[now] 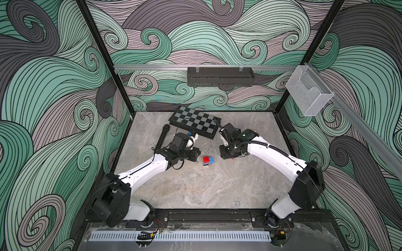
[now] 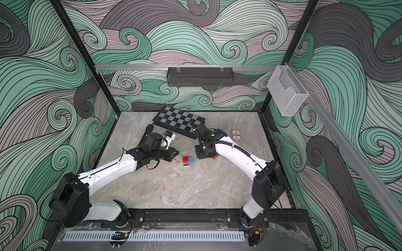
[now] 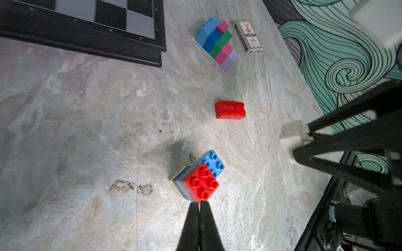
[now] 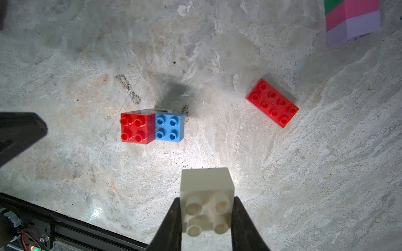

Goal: Assemble the letter p with lego
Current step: Assemble the lego brick with the lego brick.

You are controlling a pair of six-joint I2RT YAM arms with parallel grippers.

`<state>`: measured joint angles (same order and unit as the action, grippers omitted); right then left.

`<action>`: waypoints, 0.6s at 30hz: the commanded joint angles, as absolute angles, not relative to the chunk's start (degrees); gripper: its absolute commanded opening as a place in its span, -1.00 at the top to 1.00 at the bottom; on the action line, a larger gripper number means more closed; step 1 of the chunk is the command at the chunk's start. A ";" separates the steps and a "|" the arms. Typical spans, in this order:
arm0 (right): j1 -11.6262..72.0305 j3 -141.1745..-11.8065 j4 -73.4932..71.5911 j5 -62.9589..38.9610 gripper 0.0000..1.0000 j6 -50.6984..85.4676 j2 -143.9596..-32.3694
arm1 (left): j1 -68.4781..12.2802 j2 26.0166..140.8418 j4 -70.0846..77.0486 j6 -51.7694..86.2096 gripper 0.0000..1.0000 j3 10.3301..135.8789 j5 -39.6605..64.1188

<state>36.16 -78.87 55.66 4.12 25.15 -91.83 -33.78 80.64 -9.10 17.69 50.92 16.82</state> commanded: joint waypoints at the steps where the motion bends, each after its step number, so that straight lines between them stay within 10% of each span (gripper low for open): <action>1: 33.60 -78.24 55.58 1.25 0.62 23.19 -92.01 | -35.44 84.10 -7.74 14.62 1.00 53.99 19.02; 18: 30.81 -76.29 54.01 -0.49 0.63 22.96 -94.57 | -36.83 88.80 -4.40 12.96 1.00 52.51 21.33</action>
